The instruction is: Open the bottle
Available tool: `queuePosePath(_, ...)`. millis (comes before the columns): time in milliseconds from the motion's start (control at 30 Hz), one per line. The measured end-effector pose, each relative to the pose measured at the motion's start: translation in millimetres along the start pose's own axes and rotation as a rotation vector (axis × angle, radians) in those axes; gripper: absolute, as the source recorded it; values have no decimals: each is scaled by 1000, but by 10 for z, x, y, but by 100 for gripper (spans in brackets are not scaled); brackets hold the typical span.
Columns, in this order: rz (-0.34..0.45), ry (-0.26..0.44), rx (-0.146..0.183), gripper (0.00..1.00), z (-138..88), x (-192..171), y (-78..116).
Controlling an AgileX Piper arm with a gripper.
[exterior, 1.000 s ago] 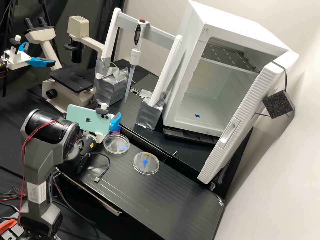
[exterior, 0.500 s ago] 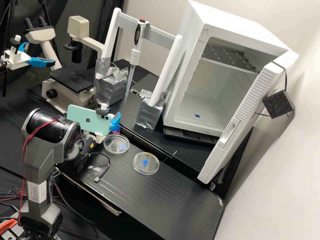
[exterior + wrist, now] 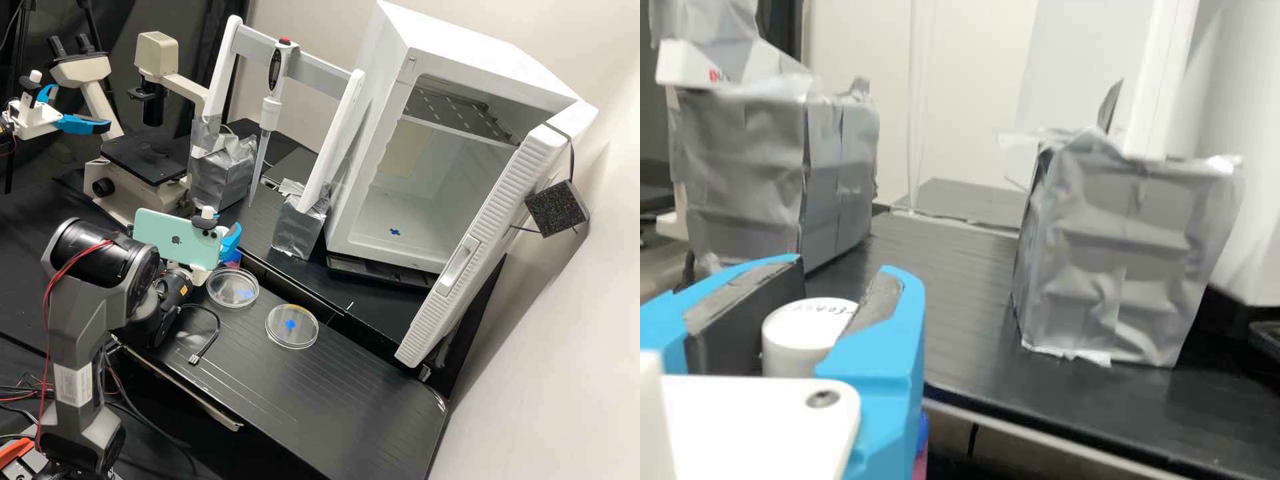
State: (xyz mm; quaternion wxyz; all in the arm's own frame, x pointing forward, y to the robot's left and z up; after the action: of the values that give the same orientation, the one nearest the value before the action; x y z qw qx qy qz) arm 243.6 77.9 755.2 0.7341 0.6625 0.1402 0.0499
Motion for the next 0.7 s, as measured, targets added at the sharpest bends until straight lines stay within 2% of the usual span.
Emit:
queuePosePath(433,70,46,0,0,-115,-48,191)
queuePosePath(633,63,48,-3,0,-115,-326,201)
queuePosePath(700,50,47,5,0,-120,-444,168)
